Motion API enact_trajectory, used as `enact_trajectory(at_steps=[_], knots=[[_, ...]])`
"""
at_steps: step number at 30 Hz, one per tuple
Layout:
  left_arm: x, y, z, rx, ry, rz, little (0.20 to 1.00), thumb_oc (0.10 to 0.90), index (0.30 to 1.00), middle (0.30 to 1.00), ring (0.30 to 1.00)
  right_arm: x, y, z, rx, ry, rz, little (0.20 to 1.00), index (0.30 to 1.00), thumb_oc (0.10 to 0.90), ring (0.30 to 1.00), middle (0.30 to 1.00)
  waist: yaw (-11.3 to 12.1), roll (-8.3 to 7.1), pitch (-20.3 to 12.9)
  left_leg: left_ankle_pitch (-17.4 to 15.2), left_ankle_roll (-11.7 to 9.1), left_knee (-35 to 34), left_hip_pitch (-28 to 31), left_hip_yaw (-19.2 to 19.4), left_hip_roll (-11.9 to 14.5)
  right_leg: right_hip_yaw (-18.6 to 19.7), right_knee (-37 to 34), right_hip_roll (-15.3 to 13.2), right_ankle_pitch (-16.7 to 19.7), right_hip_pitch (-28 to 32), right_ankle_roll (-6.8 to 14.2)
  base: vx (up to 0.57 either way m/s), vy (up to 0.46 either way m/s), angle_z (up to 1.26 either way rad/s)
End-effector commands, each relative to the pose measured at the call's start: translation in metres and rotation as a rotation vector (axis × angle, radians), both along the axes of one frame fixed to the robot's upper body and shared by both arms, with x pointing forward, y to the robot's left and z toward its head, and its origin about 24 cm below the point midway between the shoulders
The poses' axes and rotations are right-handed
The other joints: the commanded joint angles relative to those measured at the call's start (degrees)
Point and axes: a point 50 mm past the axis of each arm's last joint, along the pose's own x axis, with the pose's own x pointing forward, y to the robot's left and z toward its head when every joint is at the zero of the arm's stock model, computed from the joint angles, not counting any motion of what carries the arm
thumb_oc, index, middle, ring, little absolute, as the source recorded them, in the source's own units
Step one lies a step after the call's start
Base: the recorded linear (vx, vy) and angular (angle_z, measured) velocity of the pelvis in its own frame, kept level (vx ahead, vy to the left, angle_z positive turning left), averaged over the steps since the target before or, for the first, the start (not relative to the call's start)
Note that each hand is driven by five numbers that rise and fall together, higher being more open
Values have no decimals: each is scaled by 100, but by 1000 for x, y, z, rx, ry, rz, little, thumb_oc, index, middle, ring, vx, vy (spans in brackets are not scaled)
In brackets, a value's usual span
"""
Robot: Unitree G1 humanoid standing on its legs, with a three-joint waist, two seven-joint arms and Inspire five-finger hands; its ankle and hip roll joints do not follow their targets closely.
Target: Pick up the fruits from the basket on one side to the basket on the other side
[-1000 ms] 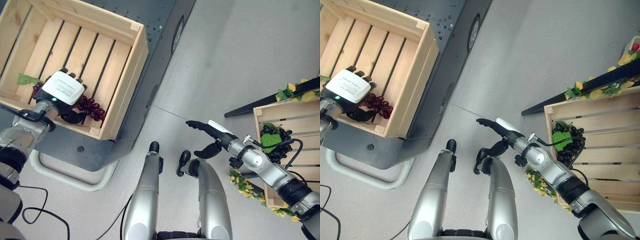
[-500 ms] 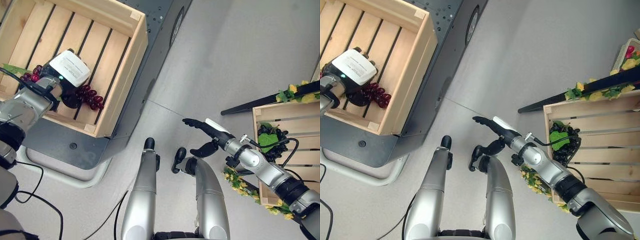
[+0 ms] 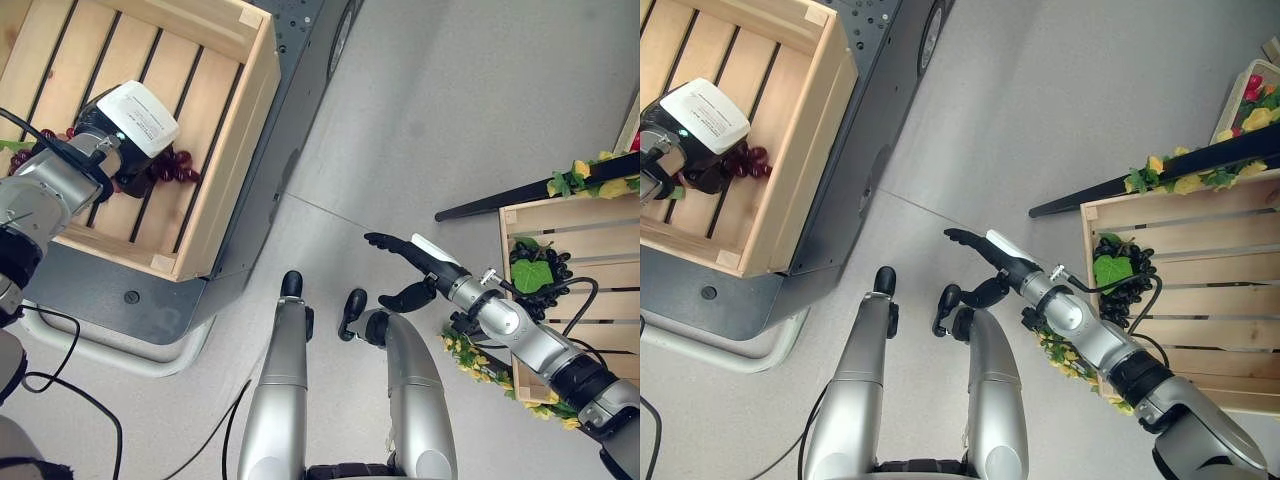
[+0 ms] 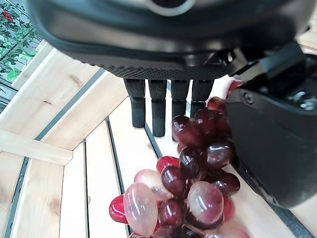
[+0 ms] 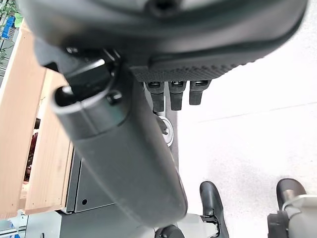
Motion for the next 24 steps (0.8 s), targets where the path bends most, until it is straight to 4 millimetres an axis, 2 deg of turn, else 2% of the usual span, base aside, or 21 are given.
enact_trajectory(at_steps=[1,7,11,13,16,19,24], knots=[[-21,34,30,9,-110,127,300,400,300,300,300,-3,2,34,142,-165,40,900,900,800,900,900,150,113,-65,-150,219,-539,500,323,-36,-19,-251,111,28,710,179,0,0,0],[-25,39,30,-5,-120,104,300,400,300,300,300,-5,3,35,153,-171,44,900,900,800,900,900,198,109,-65,-123,210,-680,699,298,-55,-68,-397,105,64,926,199,0,0,0],[-29,45,32,-88,-190,81,300,400,300,300,300,-5,4,35,155,-170,47,900,900,800,900,900,227,137,-65,-106,198,-768,869,284,-77,-65,-472,107,53,1097,186,0,0,0],[-33,52,35,-191,-278,87,300,400,300,300,300,-6,5,34,158,-168,48,900,900,800,900,900,253,145,-65,-90,193,-824,967,265,-96,-60,-521,107,53,1194,182,4,-19,0],[-45,73,34,-423,-460,114,300,400,300,300,300,-7,9,31,169,-165,55,900,900,800,900,900,307,141,-65,-42,185,-983,1234,216,-130,-48,-680,128,72,1456,173,-2,-59,2],[-58,93,21,-719,-658,120,300,400,300,300,300,-8,14,29,200,-154,55,900,900,800,900,900,373,86,-65,-16,185,-1189,1593,144,-177,-32,-921,172,102,1822,182,4,-93,1],[-67,106,0,-1174,-896,74,300,400,300,300,300,-9,26,26,263,-143,44,900,900,800,900,900,466,-56,-65,-43,195,-1518,2283,62,-243,11,-1346,240,131,2504,209,4,-107,5]])
